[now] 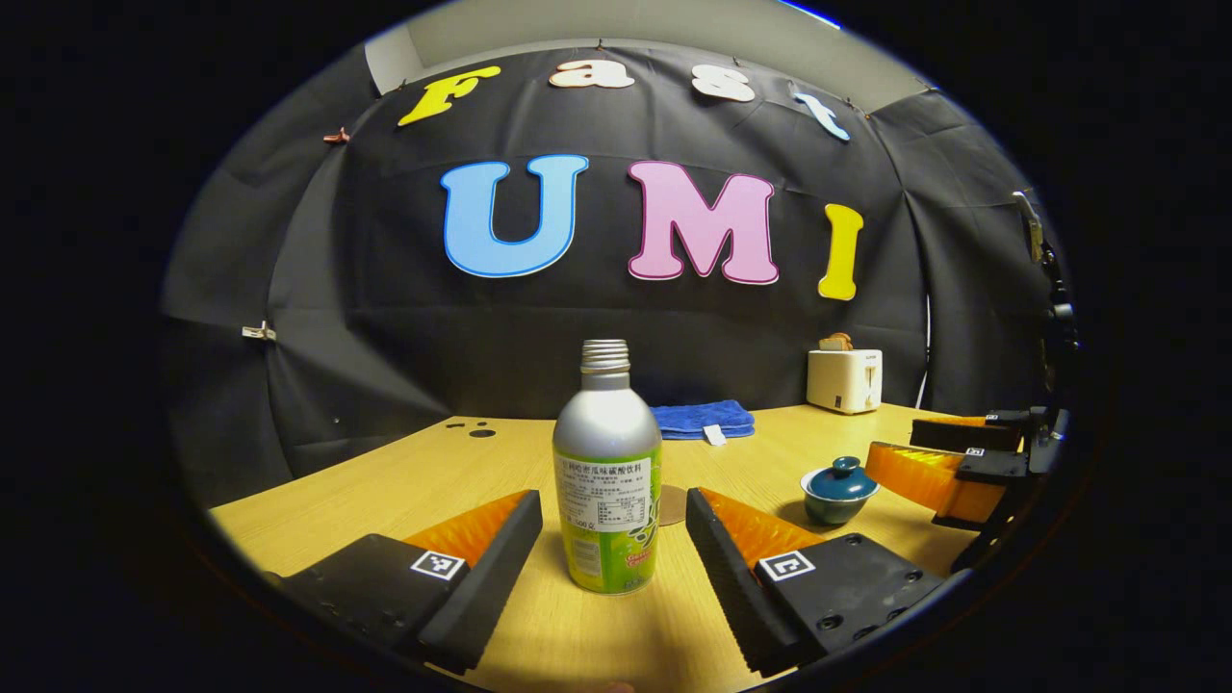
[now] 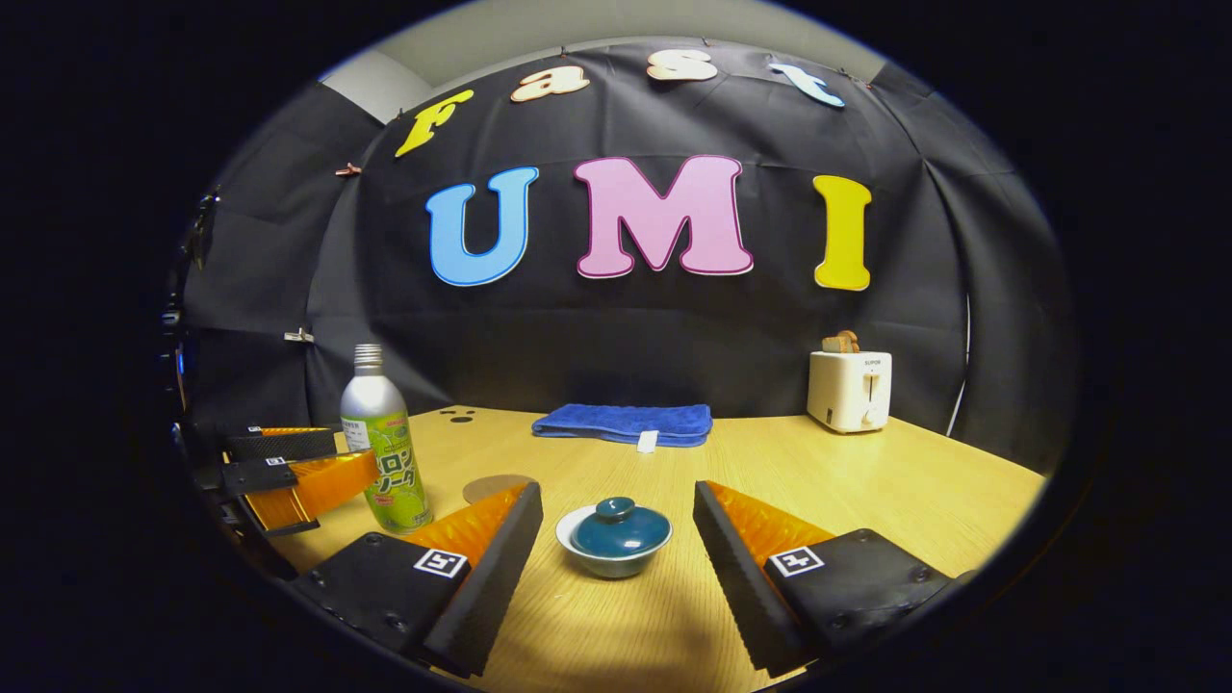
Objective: Open the teacup lid with one hand, grasp the water bottle and pour water into the teacup with the other hand; after pouring, place the water bottle on the coaster and then close the teacup lid.
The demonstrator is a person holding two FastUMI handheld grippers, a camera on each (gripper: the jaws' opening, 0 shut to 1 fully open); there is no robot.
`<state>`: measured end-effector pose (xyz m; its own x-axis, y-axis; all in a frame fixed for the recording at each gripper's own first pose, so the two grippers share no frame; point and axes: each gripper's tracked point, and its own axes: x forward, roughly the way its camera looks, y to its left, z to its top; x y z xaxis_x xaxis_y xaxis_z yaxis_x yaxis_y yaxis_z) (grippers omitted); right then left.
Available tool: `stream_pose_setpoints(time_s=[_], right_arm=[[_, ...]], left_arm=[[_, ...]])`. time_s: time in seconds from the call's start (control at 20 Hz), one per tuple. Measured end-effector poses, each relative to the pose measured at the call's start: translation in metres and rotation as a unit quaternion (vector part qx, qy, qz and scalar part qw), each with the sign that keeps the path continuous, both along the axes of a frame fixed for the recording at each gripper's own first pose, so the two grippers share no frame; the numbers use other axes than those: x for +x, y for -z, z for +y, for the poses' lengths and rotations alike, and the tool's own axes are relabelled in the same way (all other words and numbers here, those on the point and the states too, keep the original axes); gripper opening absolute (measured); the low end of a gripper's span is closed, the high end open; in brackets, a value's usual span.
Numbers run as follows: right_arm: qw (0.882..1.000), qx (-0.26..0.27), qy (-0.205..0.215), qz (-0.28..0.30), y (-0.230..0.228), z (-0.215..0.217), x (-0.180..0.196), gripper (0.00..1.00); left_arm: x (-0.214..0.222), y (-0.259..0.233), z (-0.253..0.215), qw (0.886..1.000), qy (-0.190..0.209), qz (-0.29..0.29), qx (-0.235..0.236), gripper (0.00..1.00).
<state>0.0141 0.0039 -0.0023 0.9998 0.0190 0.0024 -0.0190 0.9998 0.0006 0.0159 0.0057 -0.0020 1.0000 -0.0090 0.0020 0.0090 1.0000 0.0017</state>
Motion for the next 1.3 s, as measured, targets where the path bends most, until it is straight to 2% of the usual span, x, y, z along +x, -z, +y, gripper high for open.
stream_pose_setpoints(time_s=[0.2,0.4,0.6,0.75,0.9,1.1,1.2,1.3], right_arm=[[1.000,0.000,-0.015,0.003,0.001,0.007,0.009,0.98],[0.999,-0.008,-0.011,0.029,0.010,0.002,0.027,0.98],[0.997,-0.039,-0.017,0.064,0.022,0.004,0.046,0.94],[0.993,-0.075,-0.033,0.088,0.030,0.007,0.057,0.77],[0.988,-0.098,-0.043,0.109,0.037,0.012,0.063,0.73],[0.987,-0.093,-0.046,0.122,0.041,0.012,0.067,0.54],[0.987,-0.090,-0.048,0.121,0.040,0.012,0.067,0.53],[0.989,-0.085,-0.042,0.117,0.038,0.008,0.067,0.45]], left_arm=[[0.000,0.000,0.000,1.000,0.002,-0.001,0.000,0.95],[0.000,-0.001,0.000,1.000,0.002,-0.001,0.000,0.95],[0.001,-0.001,0.000,1.000,0.002,-0.001,0.000,0.95],[0.001,-0.001,0.000,1.000,0.002,-0.001,-0.001,0.95],[0.001,-0.001,0.000,1.000,0.002,-0.001,-0.001,0.95],[0.001,-0.001,0.000,1.000,0.002,-0.001,-0.001,0.95],[0.001,-0.001,-0.001,1.000,0.002,-0.001,0.000,0.95],[0.000,-0.001,-0.001,1.000,0.002,-0.001,-0.001,0.95]])
